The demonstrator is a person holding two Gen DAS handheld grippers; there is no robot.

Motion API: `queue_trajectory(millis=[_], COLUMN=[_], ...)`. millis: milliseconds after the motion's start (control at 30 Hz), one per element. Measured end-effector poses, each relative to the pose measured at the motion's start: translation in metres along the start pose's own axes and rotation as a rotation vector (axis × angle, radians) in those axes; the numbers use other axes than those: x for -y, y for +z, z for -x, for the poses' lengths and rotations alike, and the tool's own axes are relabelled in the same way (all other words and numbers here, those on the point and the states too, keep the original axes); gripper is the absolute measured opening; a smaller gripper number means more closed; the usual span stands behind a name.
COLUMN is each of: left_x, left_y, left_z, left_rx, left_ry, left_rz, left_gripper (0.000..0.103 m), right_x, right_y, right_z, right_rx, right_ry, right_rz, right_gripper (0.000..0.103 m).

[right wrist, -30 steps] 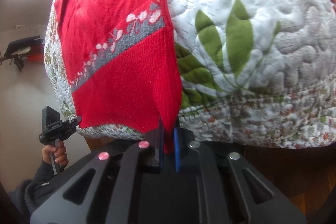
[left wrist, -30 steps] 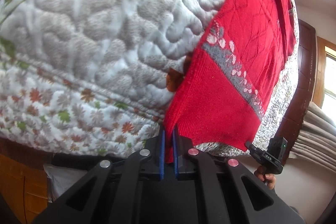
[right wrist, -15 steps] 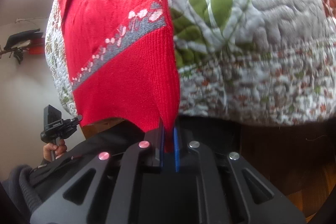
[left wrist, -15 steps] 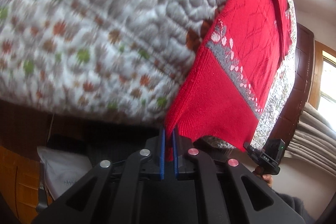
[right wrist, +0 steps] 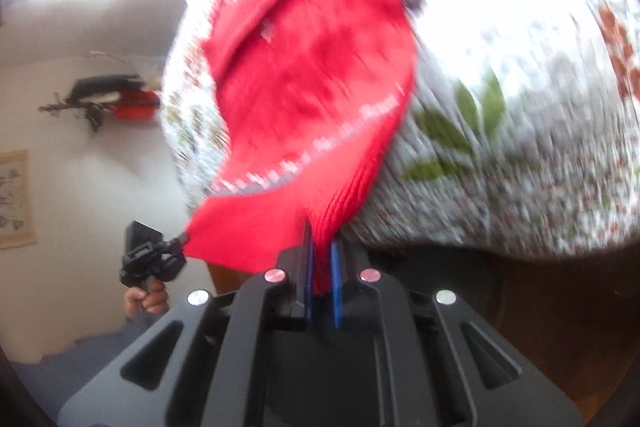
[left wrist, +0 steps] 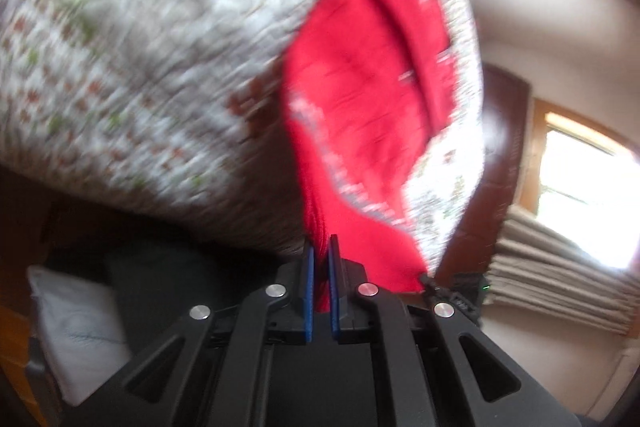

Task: Fold small clothes
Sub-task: 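Lift the hem with both tools and fold it up over the collar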

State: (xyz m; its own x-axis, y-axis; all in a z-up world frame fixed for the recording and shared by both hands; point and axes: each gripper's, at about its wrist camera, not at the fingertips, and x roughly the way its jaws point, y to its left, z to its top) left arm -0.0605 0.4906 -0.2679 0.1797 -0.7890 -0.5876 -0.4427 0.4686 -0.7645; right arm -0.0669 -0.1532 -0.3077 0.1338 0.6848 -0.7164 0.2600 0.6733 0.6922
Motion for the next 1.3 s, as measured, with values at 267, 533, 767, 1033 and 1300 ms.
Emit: queue_trajectory(millis=[267,533,767,1033,1300], left_x=[0.055,0.058,0.038,0.045,0.108], left_y=[0.063,0.155,0.205,0.219,0.203], left_z=[-0.011,-0.054,-0.106,-0.1,-0.083], left_rx=[0.048,0.08,0.041,0.075,0.068], left_ry=[-0.133,-0.107,-0.02,-0.028,0.359], left_rz=[0.062,0.196,0.281,0.24,-0.249], left_gripper=[0.007,0.007,0.008,0.06,0.066], right_x=[-0.016,-0.003,0.03,0.021,-0.023], right_y=[0.08,0.166,0.222,0.249,0.249], right_z=[0.017,-0.009,-0.056,-0.06,-0.037], right_rx=[0.076,0.083,0.036,0.017,0.065], right_ry=[0.12,0.132,0.038,0.009,-0.237], right_rz=[-0.023,-0.13,-0.246,-0.193,0.176], right_gripper=[0.006,0.006,0.007,0.057,0.052])
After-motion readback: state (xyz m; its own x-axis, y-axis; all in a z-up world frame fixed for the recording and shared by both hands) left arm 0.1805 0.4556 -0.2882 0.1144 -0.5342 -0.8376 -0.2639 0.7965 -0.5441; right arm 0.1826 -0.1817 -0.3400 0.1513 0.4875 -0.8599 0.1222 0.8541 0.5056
